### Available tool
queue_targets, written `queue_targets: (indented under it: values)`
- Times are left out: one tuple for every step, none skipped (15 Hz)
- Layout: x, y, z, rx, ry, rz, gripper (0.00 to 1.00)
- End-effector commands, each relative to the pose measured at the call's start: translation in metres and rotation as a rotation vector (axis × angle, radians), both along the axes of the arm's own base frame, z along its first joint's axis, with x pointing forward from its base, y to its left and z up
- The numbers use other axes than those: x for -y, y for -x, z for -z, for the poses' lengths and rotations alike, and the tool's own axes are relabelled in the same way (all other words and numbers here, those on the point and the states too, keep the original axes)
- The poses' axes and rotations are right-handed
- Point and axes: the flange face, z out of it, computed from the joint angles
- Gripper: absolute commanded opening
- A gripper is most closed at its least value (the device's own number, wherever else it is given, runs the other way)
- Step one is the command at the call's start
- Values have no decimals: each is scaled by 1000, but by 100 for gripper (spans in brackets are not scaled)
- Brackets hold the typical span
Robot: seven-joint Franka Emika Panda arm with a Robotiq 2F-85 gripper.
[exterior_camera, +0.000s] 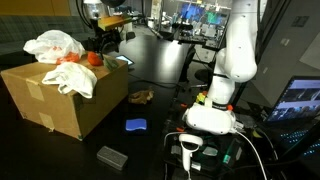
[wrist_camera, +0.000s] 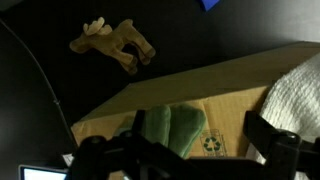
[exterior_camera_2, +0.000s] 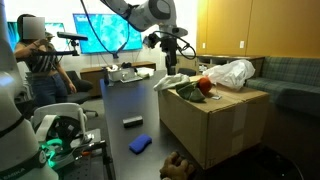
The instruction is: Take the objects on the box and put it on the table while putting the objects on the table on the box
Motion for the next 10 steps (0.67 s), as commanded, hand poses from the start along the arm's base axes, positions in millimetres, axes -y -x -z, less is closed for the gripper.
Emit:
queue_targets:
  values:
    - [-6, 32, 18, -56, -49, -85, 100]
    - [-7, 41, 27, -72, -58, -89, 100]
    - [-7, 49, 34, -89, -70, -94, 100]
    - [-6, 57, 44, -102, -83, -92, 100]
    - [-6, 64, 54, -117, -101, -96, 100]
    - [-5, 71, 63, -128, -122, -95, 100]
    - [-3, 77, 72, -135, -146, -94, 100]
    - [-1, 85, 81, -138, -175, -103, 100]
    - [-1, 91, 90, -135, -203, -109, 100]
    - [-1, 97, 99, -134, -230, -124, 100]
